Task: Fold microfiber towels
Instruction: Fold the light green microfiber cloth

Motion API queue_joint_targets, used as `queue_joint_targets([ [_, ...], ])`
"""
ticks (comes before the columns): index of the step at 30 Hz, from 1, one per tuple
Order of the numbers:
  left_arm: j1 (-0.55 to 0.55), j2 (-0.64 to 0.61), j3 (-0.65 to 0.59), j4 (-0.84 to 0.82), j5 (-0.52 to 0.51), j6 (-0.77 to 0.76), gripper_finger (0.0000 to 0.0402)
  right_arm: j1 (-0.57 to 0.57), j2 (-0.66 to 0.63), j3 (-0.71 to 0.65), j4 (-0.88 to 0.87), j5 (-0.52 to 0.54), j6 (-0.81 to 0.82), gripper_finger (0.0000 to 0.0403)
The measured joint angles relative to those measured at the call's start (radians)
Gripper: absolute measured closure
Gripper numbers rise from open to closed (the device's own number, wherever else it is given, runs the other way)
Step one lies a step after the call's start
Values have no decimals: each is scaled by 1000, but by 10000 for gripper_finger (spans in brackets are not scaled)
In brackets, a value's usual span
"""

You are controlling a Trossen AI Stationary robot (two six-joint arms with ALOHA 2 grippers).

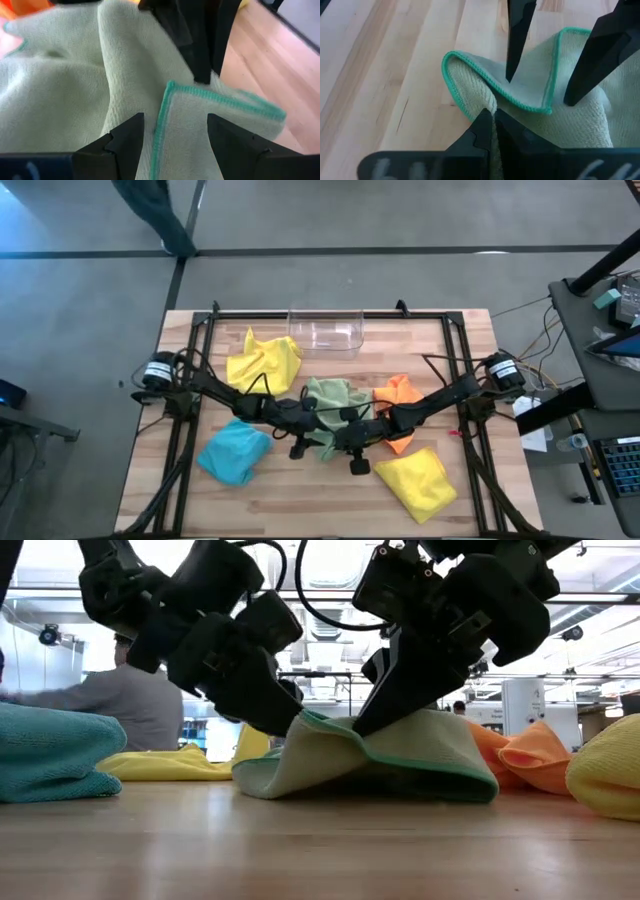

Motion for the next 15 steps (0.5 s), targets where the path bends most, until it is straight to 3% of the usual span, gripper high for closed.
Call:
queue_joint_targets([
  [6,4,-11,-6,-65,-56,0,200,0,-1,0,-3,0,0,394],
  [15,5,-16,-8,-173,-60,-3,207,0,-2,0,-3,0,-10,394],
])
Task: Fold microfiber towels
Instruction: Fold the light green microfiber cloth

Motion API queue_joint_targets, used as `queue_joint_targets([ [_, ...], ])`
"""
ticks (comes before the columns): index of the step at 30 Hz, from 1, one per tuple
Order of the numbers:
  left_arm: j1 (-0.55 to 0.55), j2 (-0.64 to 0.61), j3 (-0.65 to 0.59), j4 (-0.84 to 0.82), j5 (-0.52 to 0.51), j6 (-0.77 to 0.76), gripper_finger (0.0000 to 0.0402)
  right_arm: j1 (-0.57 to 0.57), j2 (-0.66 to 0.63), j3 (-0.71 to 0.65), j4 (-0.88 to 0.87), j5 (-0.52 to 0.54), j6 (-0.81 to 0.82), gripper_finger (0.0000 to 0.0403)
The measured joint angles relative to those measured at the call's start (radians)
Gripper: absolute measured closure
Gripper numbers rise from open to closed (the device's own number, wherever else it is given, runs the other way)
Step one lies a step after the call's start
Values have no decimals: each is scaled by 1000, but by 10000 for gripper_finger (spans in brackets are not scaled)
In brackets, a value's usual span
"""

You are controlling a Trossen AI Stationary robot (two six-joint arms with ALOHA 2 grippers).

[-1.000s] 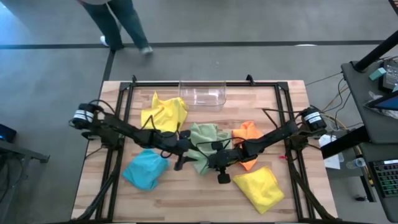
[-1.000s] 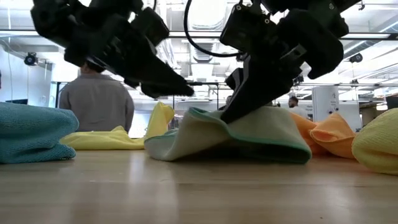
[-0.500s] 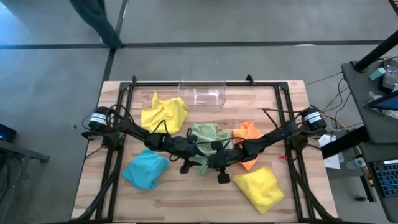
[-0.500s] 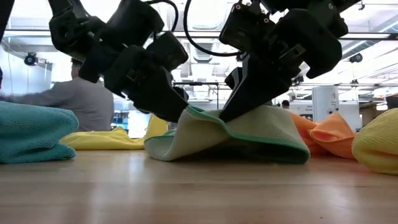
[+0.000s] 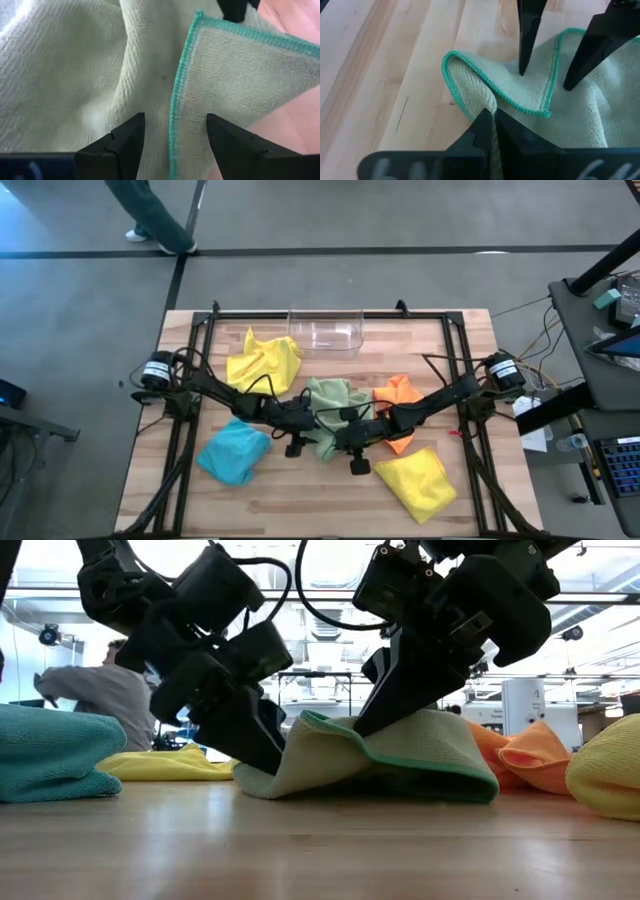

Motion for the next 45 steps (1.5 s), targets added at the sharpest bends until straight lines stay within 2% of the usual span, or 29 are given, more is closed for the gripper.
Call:
queue_joint_targets([
  [6,-1,-3,-1,-18,2,7,261,0,0,0,0,0,-2,394],
  [14,-2,-52,3,-20,5,52,391,0,0,0,-2,0,0,394],
  [24,-5,-249,-4,-91,-1,105,401,-1,-22,-1,-53,1,8,394],
  [31,-5,-392,-5,-169,-95,152,401,-1,-77,-1,-67,1,18,386],
  [35,-5,-438,-5,-177,-112,159,401,-1,-103,-1,-102,1,21,355],
  [45,-5,-518,3,-178,-221,181,401,-1,-181,-1,-187,10,99,244],
])
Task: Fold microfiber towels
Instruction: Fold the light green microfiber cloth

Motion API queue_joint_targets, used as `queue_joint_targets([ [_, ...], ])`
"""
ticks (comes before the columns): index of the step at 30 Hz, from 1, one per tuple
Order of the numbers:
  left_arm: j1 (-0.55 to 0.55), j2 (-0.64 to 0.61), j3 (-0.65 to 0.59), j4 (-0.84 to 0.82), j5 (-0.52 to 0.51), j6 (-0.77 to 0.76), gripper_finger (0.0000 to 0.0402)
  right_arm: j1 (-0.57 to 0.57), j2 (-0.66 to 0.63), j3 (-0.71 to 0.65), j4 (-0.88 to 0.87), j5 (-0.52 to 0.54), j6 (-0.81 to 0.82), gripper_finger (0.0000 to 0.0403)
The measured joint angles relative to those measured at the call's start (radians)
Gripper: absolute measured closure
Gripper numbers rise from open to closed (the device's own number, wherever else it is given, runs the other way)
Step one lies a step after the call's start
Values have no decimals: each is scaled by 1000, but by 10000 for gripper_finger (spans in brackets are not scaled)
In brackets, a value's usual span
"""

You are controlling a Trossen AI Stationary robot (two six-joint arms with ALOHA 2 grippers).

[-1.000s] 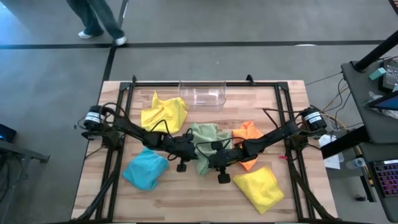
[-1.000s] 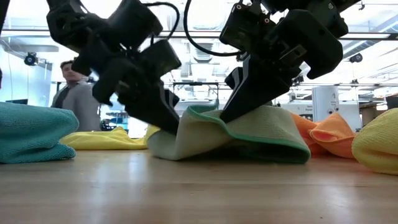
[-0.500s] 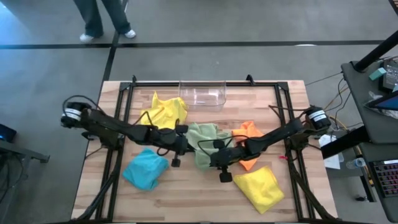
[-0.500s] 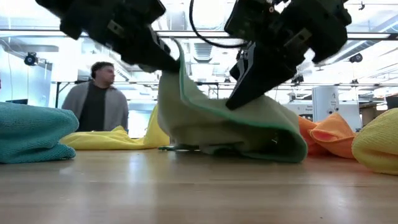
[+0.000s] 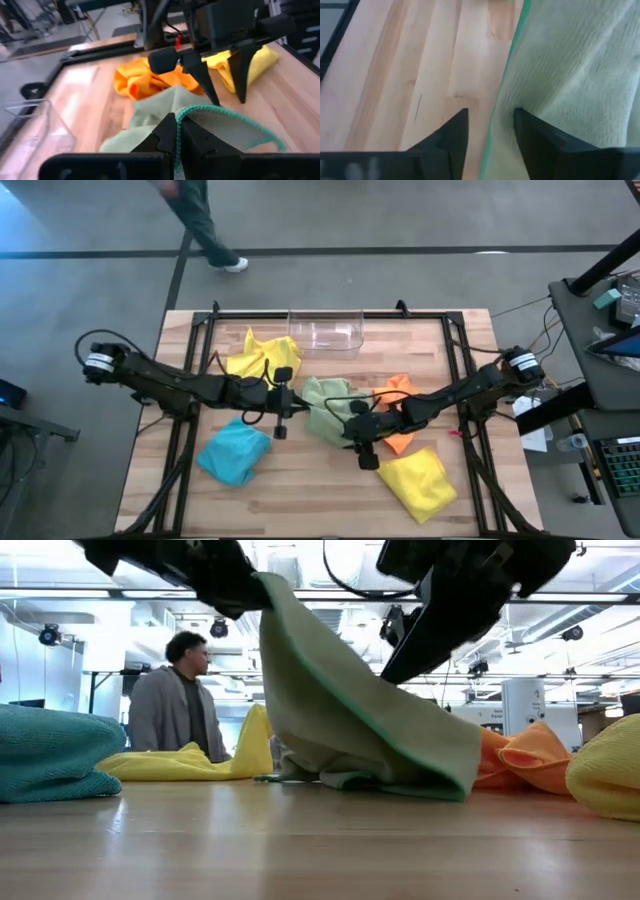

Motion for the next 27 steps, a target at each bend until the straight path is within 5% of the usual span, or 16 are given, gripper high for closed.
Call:
queue_joint_targets([
  [8,3,-62,5,13,-68,25,402,61,-152,12,-161,336,14,232],
  [17,4,-95,49,11,-179,56,402,192,-209,11,-141,850,40,232],
  [27,5,-95,73,14,-204,78,402,230,-134,10,-83,906,33,232],
])
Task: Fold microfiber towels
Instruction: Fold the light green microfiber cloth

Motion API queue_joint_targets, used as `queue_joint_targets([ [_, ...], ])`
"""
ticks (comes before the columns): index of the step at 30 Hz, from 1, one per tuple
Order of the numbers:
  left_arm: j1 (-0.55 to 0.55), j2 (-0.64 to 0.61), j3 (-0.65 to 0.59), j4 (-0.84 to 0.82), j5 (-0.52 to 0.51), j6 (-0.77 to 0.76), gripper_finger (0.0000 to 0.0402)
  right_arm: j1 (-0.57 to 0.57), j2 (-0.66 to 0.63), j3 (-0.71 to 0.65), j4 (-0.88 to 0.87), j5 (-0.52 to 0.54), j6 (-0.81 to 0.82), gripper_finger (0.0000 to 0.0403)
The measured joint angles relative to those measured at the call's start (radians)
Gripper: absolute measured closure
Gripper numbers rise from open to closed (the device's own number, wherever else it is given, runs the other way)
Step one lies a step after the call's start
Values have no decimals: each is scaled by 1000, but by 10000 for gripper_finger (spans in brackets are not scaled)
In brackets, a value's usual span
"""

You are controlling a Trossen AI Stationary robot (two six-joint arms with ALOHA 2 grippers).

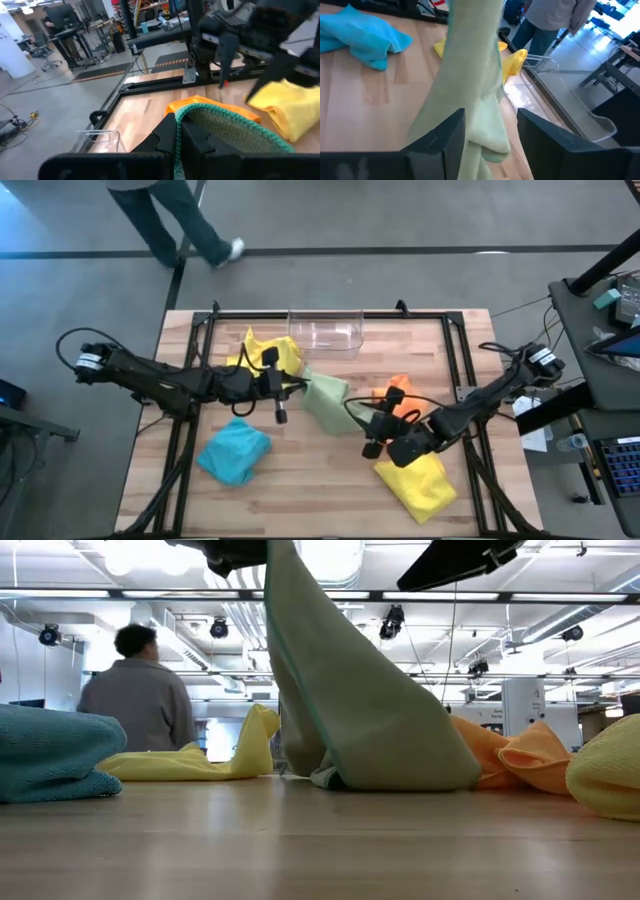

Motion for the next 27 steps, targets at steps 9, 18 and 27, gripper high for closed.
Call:
queue_joint_targets([
  [9,0,0,17,1,-133,-4,402,6,141,17,339,96,-163,246],
  [18,0,0,17,3,-181,-5,402,-4,373,191,399,237,-297,274],
  [27,0,0,13,0,-182,-5,402,-40,547,334,386,263,-274,265],
])
